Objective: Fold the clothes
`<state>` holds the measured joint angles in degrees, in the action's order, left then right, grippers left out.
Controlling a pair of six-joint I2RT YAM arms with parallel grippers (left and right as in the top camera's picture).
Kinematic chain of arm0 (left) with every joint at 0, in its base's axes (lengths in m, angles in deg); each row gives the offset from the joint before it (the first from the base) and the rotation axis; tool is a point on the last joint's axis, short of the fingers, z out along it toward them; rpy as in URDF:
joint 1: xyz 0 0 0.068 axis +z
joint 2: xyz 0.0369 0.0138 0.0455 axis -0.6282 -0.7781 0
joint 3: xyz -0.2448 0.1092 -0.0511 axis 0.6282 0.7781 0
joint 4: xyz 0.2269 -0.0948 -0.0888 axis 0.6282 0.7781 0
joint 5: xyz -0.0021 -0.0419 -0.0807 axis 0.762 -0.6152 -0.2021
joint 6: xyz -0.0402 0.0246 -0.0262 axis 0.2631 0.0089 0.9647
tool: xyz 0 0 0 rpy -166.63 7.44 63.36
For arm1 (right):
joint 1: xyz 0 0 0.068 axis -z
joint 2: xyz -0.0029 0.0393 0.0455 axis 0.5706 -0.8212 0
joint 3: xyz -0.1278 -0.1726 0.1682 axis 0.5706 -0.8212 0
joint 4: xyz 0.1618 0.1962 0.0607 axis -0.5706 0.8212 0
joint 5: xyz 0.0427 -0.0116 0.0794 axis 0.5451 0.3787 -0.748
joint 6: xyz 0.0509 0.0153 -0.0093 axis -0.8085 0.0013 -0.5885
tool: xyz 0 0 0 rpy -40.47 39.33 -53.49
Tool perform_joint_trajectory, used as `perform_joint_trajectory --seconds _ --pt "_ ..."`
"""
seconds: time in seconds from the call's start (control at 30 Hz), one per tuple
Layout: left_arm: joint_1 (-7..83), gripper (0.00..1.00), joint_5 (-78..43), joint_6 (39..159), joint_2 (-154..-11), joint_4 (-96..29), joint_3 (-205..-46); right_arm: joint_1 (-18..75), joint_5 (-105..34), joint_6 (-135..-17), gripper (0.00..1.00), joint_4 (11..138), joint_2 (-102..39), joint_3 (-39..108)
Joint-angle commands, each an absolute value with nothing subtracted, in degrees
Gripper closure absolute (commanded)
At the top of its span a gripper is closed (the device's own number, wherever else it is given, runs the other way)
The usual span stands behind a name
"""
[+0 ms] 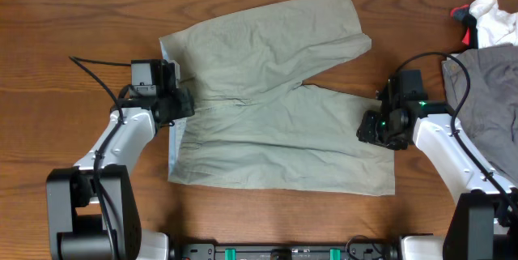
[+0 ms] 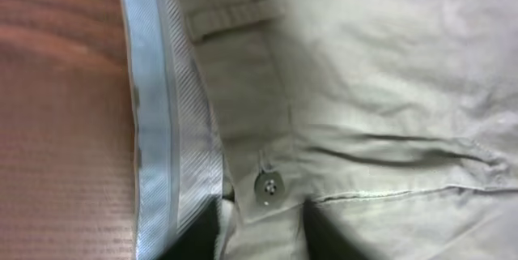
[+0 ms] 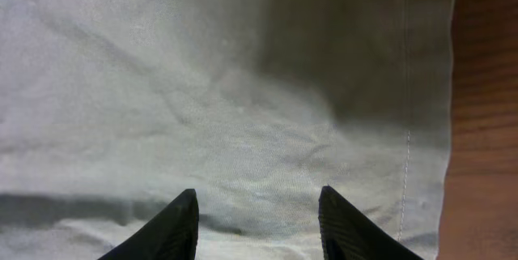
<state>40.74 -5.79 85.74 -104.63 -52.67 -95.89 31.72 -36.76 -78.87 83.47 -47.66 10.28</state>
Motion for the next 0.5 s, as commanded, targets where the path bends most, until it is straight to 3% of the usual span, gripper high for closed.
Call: perform_joint_trajectory --seconds 0.0,0.27,0.33,0.47 --pt "40.8 0.56 -6.1 85.7 -106.2 -52.2 -96.5 32.0 -37.0 -78.0 0.53 83.5 -47.3 10.2" --pt "40.8 0.53 -6.2 85.7 -110.6 -52.7 -96.5 32.1 -37.0 -78.0 0.54 83.4 -47.3 10.2" --pt "40.8 0.60 -6.2 85.7 -111.2 -52.8 -96.5 32.0 -37.0 -78.0 0.54 83.4 -47.3 10.2" --pt "40.8 0.88 -6.2 85.7 -111.2 -53.1 -96.6 32.0 -37.0 -78.0 0.54 83.4 -47.3 10.2"
